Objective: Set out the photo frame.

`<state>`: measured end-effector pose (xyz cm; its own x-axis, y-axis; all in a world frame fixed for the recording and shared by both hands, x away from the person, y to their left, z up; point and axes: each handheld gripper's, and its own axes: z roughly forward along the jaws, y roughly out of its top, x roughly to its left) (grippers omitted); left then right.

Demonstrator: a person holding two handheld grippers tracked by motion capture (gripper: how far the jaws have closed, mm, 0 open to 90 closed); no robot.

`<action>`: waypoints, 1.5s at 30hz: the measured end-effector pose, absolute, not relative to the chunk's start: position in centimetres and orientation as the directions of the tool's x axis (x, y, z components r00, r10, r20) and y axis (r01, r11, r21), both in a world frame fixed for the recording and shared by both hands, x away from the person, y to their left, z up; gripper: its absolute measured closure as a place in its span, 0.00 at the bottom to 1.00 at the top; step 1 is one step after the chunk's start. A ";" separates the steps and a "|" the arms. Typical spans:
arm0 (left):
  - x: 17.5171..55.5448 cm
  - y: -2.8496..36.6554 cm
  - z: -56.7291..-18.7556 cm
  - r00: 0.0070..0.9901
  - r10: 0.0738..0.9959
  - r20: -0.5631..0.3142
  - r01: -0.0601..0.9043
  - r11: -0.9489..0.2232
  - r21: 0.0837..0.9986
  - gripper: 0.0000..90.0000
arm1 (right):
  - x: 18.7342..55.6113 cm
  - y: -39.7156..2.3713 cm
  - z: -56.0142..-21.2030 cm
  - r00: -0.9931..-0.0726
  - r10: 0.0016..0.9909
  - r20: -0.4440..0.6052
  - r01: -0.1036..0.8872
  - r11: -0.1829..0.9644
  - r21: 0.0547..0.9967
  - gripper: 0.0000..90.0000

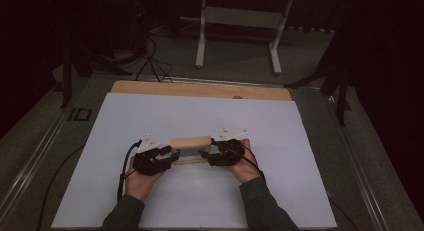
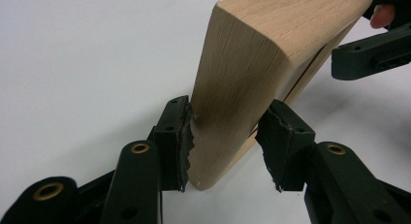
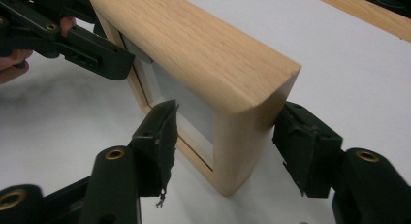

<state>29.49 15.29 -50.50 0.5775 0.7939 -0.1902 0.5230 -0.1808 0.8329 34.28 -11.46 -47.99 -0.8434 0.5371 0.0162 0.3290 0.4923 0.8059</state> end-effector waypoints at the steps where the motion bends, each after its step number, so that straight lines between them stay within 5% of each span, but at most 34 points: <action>1: 29.5 15.3 -50.5 0.578 0.794 -0.187 0.522 -0.184 0.833 0.62 | 34.3 -11.5 -48.0 -0.843 0.537 0.016 0.329 0.492 0.806 0.48; 14: 29.7 14.8 -50.6 0.600 0.786 -0.146 0.489 -0.216 0.845 0.62 | 34.2 -12.1 -47.9 -0.843 0.538 -0.004 0.309 0.489 0.816 0.58; 45: 32.1 12.4 -50.2 0.625 0.774 -0.102 0.467 -0.266 0.843 0.60 | 35.5 -13.5 -47.6 -0.800 0.598 0.045 0.360 0.419 0.833 0.55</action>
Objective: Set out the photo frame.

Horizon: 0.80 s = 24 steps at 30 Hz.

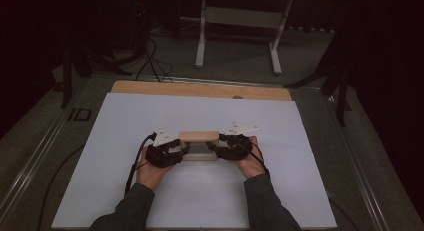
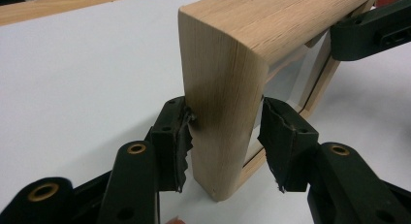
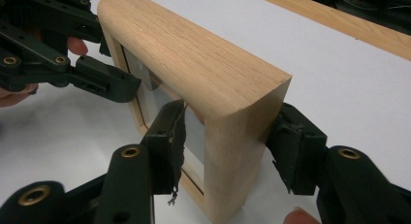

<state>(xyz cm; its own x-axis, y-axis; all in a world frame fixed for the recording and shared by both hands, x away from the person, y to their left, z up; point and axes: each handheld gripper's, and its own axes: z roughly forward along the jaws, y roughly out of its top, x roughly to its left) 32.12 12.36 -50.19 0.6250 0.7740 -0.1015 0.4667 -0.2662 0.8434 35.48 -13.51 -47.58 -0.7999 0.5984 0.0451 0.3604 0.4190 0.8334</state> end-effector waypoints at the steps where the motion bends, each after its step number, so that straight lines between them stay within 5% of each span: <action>1: 32.2 12.3 -50.2 0.626 0.773 -0.099 0.466 -0.269 0.843 0.60 | 35.5 -13.5 -47.6 -0.797 0.602 0.045 0.362 0.417 0.834 0.54; 24: 34.1 11.6 -49.9 0.615 0.788 -0.035 0.447 -0.311 0.839 0.59 | 37.4 -13.6 -48.4 -0.764 0.641 0.073 0.385 0.362 0.849 0.52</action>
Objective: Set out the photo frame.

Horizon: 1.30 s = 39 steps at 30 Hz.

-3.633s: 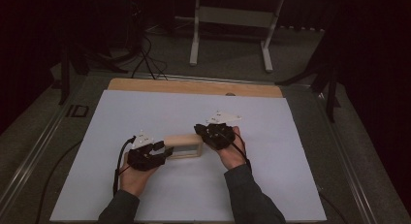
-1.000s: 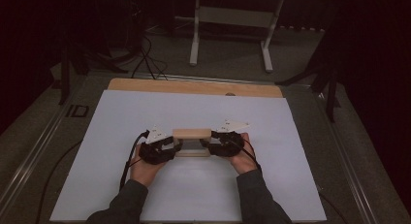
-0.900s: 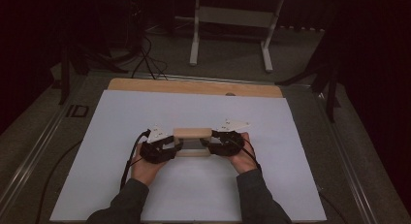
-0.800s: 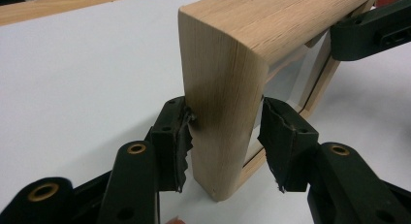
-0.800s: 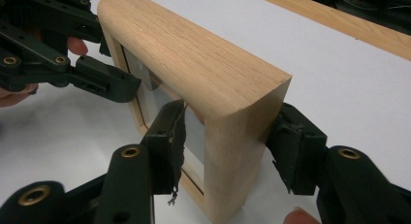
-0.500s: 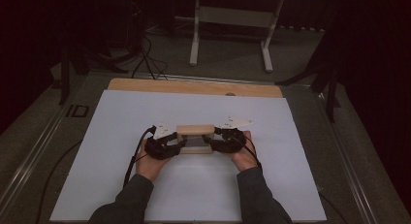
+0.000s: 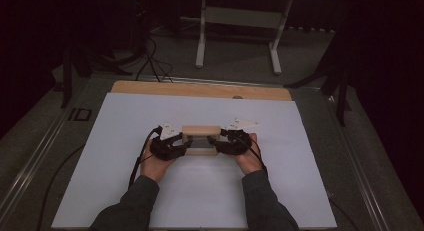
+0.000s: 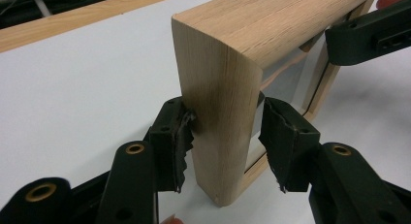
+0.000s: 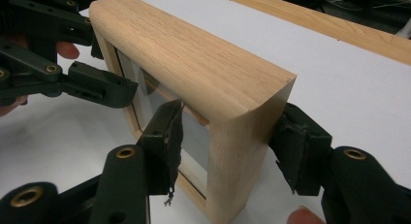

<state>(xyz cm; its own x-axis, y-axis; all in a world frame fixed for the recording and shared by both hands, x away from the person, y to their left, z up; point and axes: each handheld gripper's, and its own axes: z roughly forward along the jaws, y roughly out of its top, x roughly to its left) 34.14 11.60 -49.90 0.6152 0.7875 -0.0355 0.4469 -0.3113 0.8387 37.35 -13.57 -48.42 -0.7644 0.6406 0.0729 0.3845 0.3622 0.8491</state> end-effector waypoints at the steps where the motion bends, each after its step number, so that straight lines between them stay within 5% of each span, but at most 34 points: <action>1: 34.2 11.6 -49.9 0.613 0.789 -0.036 0.446 -0.308 0.840 0.59 | 37.4 -13.5 -48.4 -0.763 0.643 0.074 0.386 0.360 0.849 0.52; 17: 34.8 11.9 -50.5 0.611 0.790 -0.050 0.446 -0.292 0.846 0.58 | 37.9 -13.8 -48.9 -0.761 0.641 0.103 0.406 0.347 0.845 0.52; 25: 34.9 12.2 -51.0 0.608 0.792 -0.058 0.464 -0.296 0.835 0.61 | 37.7 -14.5 -50.0 -0.748 0.659 0.083 0.424 0.378 0.823 0.65; 29: 34.9 12.6 -51.2 0.601 0.796 -0.071 0.478 -0.287 0.830 0.71 | 37.6 -14.9 -50.1 -0.743 0.663 0.090 0.427 0.368 0.826 0.71; 39: 35.0 12.6 -51.4 0.591 0.803 -0.075 0.483 -0.277 0.831 0.70 | 37.8 -14.6 -50.3 -0.742 0.665 0.085 0.432 0.376 0.820 0.72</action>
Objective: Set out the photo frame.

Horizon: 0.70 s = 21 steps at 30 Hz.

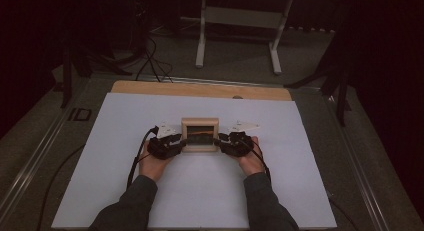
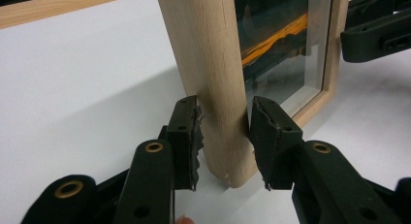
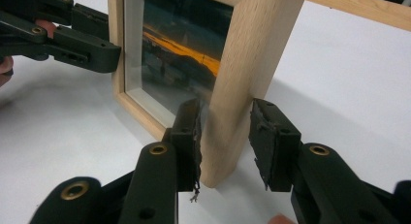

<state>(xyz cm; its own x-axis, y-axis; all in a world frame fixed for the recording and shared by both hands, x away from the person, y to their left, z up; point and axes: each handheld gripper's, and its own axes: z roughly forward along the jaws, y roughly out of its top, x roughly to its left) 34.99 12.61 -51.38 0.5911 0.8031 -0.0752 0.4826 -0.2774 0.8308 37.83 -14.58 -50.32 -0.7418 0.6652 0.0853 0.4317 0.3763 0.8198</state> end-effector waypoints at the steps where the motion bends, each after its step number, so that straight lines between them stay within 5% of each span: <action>1: 35.0 12.6 -51.4 0.590 0.804 -0.076 0.483 -0.276 0.831 0.70 | 37.8 -14.6 -50.3 -0.742 0.665 0.086 0.431 0.375 0.821 0.72; 21: 34.6 12.1 -51.6 0.599 0.799 -0.046 0.479 -0.312 0.821 0.67 | 37.4 -14.8 -50.5 -0.755 0.651 0.081 0.422 0.388 0.819 0.68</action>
<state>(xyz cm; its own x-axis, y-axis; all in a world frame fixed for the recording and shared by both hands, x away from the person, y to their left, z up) 34.55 12.14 -51.59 0.5990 0.7994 -0.0456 0.4788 -0.3119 0.8207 37.38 -14.81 -50.54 -0.7548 0.6510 0.0806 0.4220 0.3879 0.8194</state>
